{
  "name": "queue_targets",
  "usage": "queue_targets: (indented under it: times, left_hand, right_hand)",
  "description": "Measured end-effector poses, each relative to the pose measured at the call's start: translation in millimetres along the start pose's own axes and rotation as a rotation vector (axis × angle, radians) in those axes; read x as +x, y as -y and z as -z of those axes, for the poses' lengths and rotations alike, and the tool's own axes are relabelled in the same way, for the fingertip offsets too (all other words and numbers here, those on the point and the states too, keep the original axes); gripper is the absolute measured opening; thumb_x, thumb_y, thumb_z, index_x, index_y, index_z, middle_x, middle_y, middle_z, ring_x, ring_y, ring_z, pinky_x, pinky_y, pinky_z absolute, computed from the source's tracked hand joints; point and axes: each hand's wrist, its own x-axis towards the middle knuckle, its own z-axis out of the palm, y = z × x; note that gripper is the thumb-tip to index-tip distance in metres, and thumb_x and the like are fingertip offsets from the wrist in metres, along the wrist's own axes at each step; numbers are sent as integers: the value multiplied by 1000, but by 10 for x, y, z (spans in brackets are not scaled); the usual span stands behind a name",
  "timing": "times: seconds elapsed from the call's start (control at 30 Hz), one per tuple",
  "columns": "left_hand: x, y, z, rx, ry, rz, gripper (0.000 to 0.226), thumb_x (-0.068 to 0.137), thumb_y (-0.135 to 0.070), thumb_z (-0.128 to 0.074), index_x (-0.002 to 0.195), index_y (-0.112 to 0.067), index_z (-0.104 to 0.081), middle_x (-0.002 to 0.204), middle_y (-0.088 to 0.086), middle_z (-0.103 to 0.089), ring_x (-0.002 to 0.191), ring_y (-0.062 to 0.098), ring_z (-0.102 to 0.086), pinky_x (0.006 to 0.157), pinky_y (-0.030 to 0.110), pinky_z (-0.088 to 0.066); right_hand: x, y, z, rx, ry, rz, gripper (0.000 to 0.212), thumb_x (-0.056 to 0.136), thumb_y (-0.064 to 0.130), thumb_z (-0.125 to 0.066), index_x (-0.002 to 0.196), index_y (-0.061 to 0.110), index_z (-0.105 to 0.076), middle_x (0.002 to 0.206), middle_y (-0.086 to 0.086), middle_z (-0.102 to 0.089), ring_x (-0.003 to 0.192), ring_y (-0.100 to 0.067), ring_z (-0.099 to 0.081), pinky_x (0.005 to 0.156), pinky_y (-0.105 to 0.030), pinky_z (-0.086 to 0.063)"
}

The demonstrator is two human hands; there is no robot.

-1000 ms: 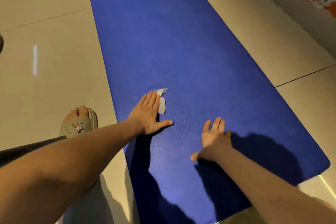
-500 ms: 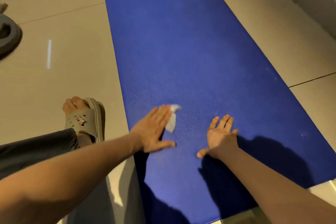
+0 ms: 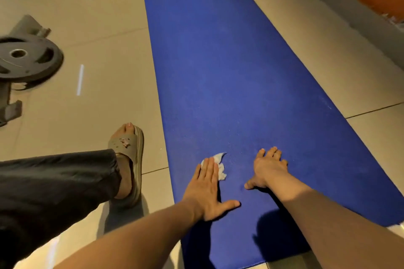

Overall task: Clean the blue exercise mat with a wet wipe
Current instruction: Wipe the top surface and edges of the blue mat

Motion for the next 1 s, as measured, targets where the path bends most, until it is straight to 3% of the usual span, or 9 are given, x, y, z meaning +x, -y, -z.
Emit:
queue_targets:
  times: [0.1,0.17,0.27,0.37,0.57,0.7,0.83,0.93,1.0]
  left_hand:
    - [-85,-85,97,67,106,25,129,76,-99,-22,154,-8,25,165,13,28,151,29,30,125,48,14]
    - [-117,-130,137,84,148,42,132,75,-100,-22,157,-6,21,166,14,25,152,29,28,126,48,12]
    - [-158,-163,84,55,127,54,129,77,-98,-21,157,-6,21,166,13,26,152,28,29,126,48,11]
    - [-173,-148,-109,22,22,54,116,86,-91,-13,155,-6,24,164,12,31,151,27,32,126,47,12]
    - [-27,209,-287,18,-197,-51,89,102,-68,-12,158,-3,14,167,13,22,153,26,26,124,43,14]
    - [421,765,56,76,-228,-36,91,98,-66,-10,161,-1,5,169,16,10,157,28,14,126,45,10]
    - [834,1152,474,65,-252,115,96,97,-71,-9,161,-1,0,170,16,4,158,27,7,127,47,4]
    - [719,1008,325,-45,-271,124,99,97,-74,-17,161,-1,5,170,16,9,157,29,11,127,47,4]
    - [340,800,1,-122,-312,12,102,96,-74,-23,161,0,3,170,17,9,157,31,12,127,50,-2]
  right_hand:
    - [-188,42,84,12,68,99,116,76,66,-76,157,6,-20,161,-21,-19,146,-40,-25,115,-54,-34]
    - [-319,87,-14,39,85,143,107,79,59,-76,157,9,-22,158,-15,-26,144,-36,-30,114,-53,-34]
    - [-402,158,-184,62,34,132,114,82,52,-74,160,6,-5,163,-21,-10,150,-38,-18,116,-53,-30]
    - [-394,184,-243,88,-26,72,123,81,60,-73,160,3,3,166,-24,4,154,-39,-1,119,-55,-24]
    - [-280,386,-430,113,-183,28,143,65,86,-67,158,-5,-8,166,-25,0,154,-39,0,116,-51,-29]
    - [-201,489,-320,26,-128,-7,133,64,85,-70,153,-4,-27,161,-31,-8,149,-44,-14,112,-49,-37]
    - [-153,542,-274,-3,-106,-32,127,64,83,-72,151,-1,-33,160,-34,-8,148,-46,-16,112,-48,-37]
    - [-143,540,-288,11,-96,-47,124,63,81,-74,149,1,-36,159,-34,-7,148,-46,-15,111,-48,-37]
    - [-158,554,-270,25,-96,-52,118,63,80,-76,147,3,-41,158,-35,-7,147,-48,-15,110,-48,-38]
